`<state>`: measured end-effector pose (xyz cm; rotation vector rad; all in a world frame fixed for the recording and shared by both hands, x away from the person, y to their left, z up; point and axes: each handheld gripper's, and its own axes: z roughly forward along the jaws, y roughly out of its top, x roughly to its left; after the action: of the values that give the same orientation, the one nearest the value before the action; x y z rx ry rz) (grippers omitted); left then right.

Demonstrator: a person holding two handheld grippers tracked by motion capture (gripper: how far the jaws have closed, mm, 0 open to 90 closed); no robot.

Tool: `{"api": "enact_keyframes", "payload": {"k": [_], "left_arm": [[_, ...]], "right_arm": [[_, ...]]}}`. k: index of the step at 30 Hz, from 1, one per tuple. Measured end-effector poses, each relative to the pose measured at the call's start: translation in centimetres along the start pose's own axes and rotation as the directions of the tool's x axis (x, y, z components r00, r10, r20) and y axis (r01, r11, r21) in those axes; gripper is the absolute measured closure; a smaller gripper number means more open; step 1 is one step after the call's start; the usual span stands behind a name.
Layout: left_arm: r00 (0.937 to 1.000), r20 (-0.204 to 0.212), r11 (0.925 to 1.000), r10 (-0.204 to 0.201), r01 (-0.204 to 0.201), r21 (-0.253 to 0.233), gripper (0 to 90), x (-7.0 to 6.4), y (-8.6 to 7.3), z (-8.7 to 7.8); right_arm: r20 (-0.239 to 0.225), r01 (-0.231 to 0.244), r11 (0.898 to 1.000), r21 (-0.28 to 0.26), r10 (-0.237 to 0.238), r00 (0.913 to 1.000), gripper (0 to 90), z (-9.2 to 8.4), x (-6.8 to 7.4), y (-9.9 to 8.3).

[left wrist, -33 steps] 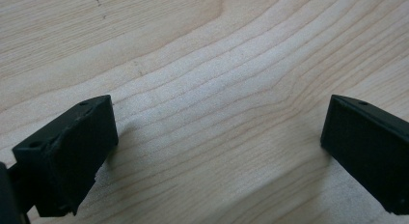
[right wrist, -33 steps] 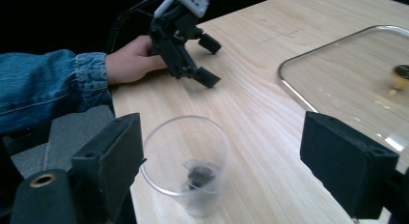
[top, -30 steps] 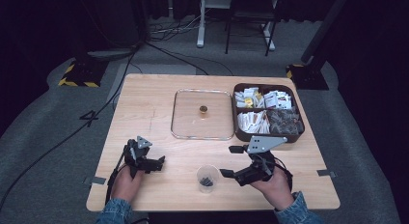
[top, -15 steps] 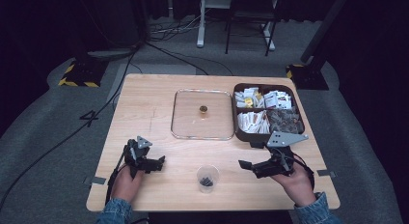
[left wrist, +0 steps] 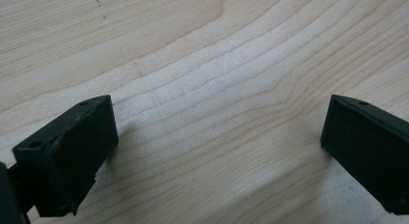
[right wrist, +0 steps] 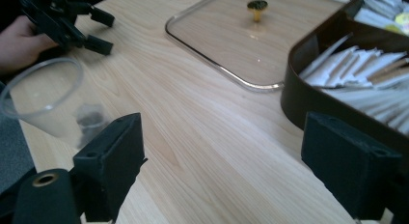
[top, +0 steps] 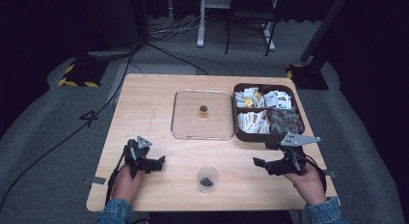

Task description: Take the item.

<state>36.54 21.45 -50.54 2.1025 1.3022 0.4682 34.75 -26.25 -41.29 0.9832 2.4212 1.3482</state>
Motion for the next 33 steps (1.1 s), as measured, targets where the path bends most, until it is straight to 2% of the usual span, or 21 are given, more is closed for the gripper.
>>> {"api": "enact_keyframes", "payload": {"k": [5, 10, 17, 23, 27, 29, 30, 31, 33], "left_arm": [[1.0000, 0.000, 1.0000, -0.002, 0.002, -0.002, 0.0, 0.0, 0.0, 0.0], [1.0000, -0.001, 1.0000, -0.002, 0.002, -0.002, 0.0, 0.0, 0.0, 0.0], [1.0000, -0.001, 1.0000, -0.003, 0.003, -0.002, 0.0, 0.0, 0.0, 0.0], [1.0000, -0.001, 1.0000, -0.003, 0.003, -0.002, 0.0, 0.0, 0.0, 0.0], [1.0000, -0.001, 1.0000, -0.002, 0.002, -0.002, 0.0, 0.0, 0.0, 0.0], [1.0000, -0.001, 1.0000, -0.002, 0.002, -0.002, 0.0, 0.0, 0.0, 0.0], [1.0000, -0.001, 1.0000, -0.002, 0.002, -0.002, 0.0, 0.0, 0.0, 0.0], [1.0000, 0.000, 1.0000, -0.002, 0.002, -0.002, 0.0, 0.0, 0.0, 0.0], [1.0000, 0.000, 1.0000, -0.002, 0.002, -0.002, 0.0, 0.0, 0.0, 0.0]], "right_arm": [[0.021, -0.015, 0.999, 0.034, 0.015, 0.9997, 15.7, 0.3, -1.0, -1.2], [0.048, -0.058, 0.995, 0.080, 0.054, 0.9974, 15.7, 1.1, -2.5, -3.0], [0.075, -0.068, 0.990, 0.123, 0.059, 0.9955, 15.7, 2.1, -3.5, -4.6], [0.118, -0.059, 0.982, 0.182, 0.038, 0.9923, 15.8, 3.2, -4.1, -6.1], [0.128, -0.050, 0.975, 0.216, 0.023, 0.9915, 15.0, 3.7, -4.1, -6.5], [0.144, 0.001, 0.976, 0.219, -0.033, 0.9891, 15.1, 3.9, -3.7, -6.8], [0.144, 0.001, 0.976, 0.219, -0.033, 0.9891, 15.1, 3.9, -3.7, -6.8], [0.154, 0.029, 0.975, 0.222, -0.064, 0.9860, 13.2, 4.1, -3.6, -6.9], [0.153, 0.035, 0.977, 0.209, -0.068, 0.9859, 9.6, 4.2, -3.6, -7.1]]}}
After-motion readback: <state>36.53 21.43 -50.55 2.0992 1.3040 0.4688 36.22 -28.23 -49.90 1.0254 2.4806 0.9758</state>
